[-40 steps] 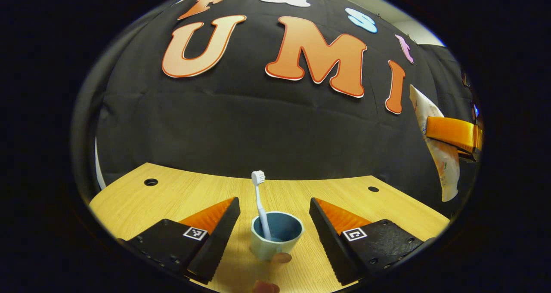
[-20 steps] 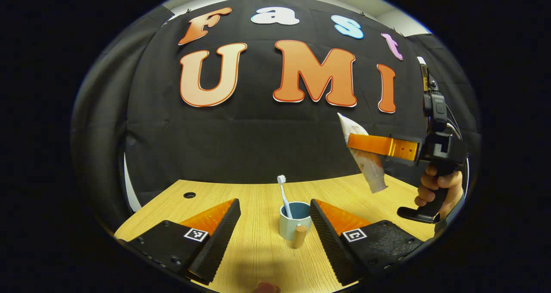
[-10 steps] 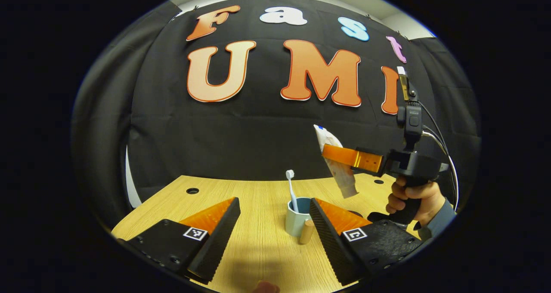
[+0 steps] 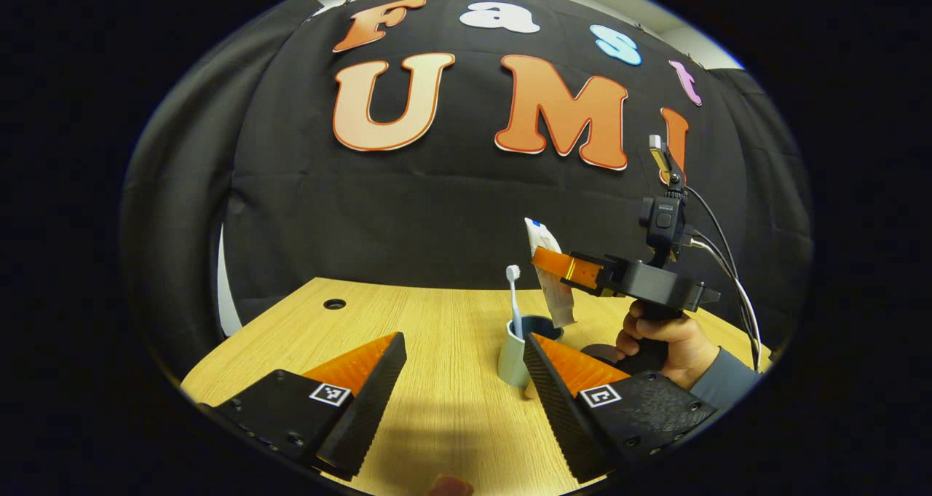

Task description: Put the toothbrush and toothpaste on the desktop into the cup, then pick up the cup and place it on the coaster on the desktop.

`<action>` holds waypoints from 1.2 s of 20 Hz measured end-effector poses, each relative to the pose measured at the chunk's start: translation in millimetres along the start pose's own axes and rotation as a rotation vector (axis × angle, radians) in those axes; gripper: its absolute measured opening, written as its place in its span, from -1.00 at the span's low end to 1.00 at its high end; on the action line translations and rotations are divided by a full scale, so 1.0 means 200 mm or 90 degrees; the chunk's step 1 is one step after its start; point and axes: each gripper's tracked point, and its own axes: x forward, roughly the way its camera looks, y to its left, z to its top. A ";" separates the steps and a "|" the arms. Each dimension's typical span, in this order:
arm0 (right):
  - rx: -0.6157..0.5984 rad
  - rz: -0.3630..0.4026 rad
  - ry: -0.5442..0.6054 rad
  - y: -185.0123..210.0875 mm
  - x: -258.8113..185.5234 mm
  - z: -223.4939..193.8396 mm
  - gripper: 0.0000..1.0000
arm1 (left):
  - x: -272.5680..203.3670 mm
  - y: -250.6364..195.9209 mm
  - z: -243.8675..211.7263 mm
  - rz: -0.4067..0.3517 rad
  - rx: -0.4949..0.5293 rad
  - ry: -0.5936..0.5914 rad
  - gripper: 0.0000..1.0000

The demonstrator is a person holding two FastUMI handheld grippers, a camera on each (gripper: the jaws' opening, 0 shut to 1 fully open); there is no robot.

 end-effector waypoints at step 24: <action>-0.066 -0.033 0.058 -0.06 -0.08 -0.21 -0.69 | 0.02 -0.05 -0.06 -0.017 -0.031 0.013 0.96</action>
